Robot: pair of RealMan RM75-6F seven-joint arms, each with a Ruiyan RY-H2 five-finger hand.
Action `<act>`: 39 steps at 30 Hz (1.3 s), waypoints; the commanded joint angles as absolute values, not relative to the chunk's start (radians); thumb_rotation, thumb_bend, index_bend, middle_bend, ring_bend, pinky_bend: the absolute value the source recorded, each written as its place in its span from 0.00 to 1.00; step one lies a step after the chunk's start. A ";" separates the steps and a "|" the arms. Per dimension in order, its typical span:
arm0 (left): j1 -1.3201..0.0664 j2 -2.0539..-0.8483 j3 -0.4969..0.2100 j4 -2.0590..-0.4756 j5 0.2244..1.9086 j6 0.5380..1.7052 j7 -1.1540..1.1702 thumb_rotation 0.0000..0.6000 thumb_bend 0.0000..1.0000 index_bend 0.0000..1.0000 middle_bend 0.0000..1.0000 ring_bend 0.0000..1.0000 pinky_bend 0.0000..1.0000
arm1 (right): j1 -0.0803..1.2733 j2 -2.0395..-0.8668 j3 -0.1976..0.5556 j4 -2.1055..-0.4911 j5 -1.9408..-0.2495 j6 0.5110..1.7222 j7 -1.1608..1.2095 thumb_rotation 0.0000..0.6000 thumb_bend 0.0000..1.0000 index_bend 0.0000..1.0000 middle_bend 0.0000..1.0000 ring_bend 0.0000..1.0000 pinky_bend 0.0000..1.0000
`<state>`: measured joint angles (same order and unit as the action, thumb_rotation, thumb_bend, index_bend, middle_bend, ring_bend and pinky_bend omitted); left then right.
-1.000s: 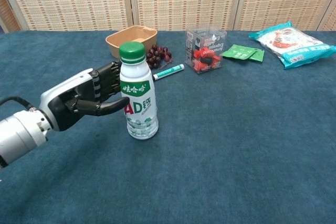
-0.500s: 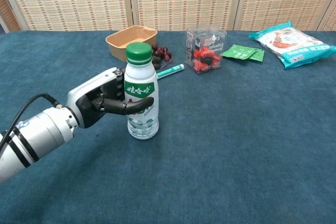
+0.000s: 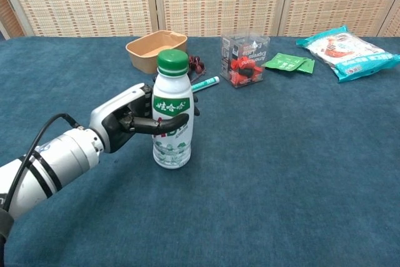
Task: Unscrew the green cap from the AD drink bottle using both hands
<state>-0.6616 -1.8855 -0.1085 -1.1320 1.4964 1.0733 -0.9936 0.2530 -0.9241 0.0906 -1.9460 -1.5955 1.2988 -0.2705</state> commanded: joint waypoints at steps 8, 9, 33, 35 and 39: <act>-0.655 -1.919 -0.127 -1.152 1.449 1.044 -0.942 1.00 0.73 0.65 0.69 0.27 0.05 | 0.489 -0.925 0.153 -2.039 -1.546 0.980 -0.285 1.00 0.26 0.20 0.00 0.00 0.00; -0.656 -1.920 -0.131 -1.158 1.445 1.042 -0.940 1.00 0.73 0.65 0.69 0.27 0.05 | 0.515 -0.928 0.162 -2.050 -1.530 0.948 -0.299 1.00 0.26 0.22 0.00 0.00 0.00; -0.647 -1.957 -0.143 -1.168 1.448 1.064 -0.869 1.00 0.74 0.68 0.72 0.29 0.05 | 0.750 -1.094 0.183 -2.125 -1.126 0.883 -0.628 1.00 0.25 0.20 0.00 0.00 0.00; -0.648 -1.964 -0.143 -1.157 1.449 1.064 -0.866 1.00 0.75 0.68 0.72 0.29 0.05 | 0.760 -1.100 0.177 -2.127 -1.113 0.889 -0.639 1.00 0.25 0.21 0.00 0.00 0.00; -0.651 -1.969 -0.146 -1.149 1.448 1.058 -0.868 1.00 0.75 0.68 0.72 0.29 0.05 | 0.775 -1.108 0.165 -2.127 -1.096 0.900 -0.654 1.00 0.25 0.21 0.00 0.00 0.00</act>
<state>-0.6506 -1.9689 -0.1456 -1.1492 1.4478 1.0578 -0.8672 0.7745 -1.1068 0.1659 -2.1271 -1.0961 0.8990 -0.6530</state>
